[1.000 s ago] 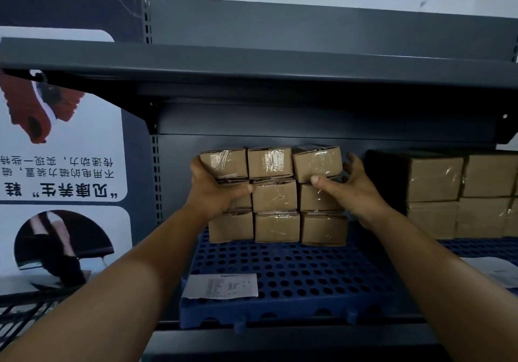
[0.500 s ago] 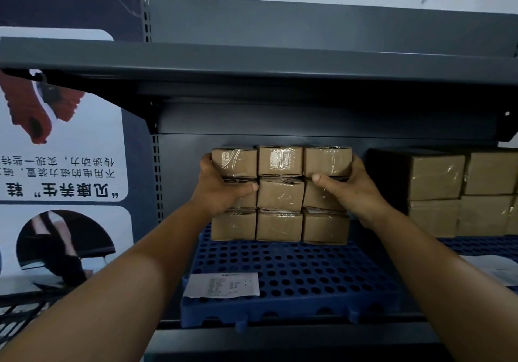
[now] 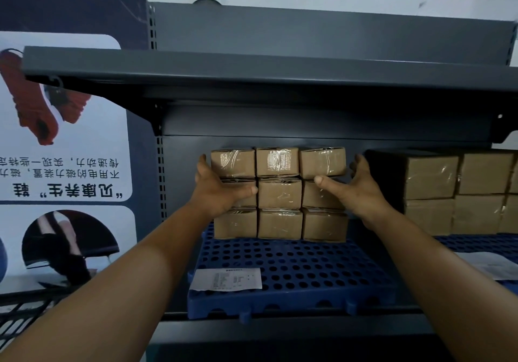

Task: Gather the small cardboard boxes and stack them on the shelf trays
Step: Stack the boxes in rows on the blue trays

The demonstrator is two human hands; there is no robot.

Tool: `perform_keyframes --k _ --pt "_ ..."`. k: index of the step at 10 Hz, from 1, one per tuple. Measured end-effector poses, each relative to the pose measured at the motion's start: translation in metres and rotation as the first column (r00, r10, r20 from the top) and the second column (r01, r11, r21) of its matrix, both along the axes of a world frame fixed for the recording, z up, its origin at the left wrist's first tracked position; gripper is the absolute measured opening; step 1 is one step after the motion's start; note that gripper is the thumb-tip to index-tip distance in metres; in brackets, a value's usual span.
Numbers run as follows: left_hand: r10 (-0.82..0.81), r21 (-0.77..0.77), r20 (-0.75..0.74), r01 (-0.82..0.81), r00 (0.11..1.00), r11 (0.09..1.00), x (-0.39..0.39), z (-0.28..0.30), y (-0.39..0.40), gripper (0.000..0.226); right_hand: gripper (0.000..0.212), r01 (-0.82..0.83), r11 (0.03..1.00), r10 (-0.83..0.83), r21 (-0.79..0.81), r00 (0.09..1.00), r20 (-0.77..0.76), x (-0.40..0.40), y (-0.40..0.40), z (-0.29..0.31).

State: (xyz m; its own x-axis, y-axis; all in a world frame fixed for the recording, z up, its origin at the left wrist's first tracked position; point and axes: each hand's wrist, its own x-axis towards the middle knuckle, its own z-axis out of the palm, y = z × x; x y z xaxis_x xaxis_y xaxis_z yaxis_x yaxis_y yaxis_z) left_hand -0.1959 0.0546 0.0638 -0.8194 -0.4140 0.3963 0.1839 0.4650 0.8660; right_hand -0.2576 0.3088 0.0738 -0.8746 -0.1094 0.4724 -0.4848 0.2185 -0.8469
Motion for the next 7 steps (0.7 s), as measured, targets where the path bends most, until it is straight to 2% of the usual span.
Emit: perform_keyframes --k 2,3,4,5,7 --pt "-0.02 -0.022 -0.007 0.02 1.0 1.0 0.011 -0.002 -0.003 0.119 0.123 0.052 0.998 -0.052 0.038 0.999 -0.001 0.015 0.004 -0.002" --pt "-0.041 0.016 0.01 0.041 0.999 0.999 0.015 -0.001 -0.005 0.132 0.139 0.053 0.997 -0.054 0.062 0.998 0.011 0.028 0.005 -0.002" --pt "-0.046 0.06 -0.005 0.047 0.999 0.997 0.018 0.001 -0.007 0.138 0.141 0.053 0.996 -0.053 0.069 0.999 0.006 0.034 0.005 0.0" --pt "-0.05 0.089 -0.002 0.05 0.999 0.995 0.017 0.002 -0.008 0.139 0.139 0.048 0.995 -0.049 0.093 0.999 0.01 0.04 0.001 0.001" --pt "-0.055 0.101 -0.041 0.059 0.998 0.993 0.018 -0.005 -0.012 0.139 0.119 0.049 0.993 -0.05 0.111 0.999 0.004 0.037 -0.005 -0.004"
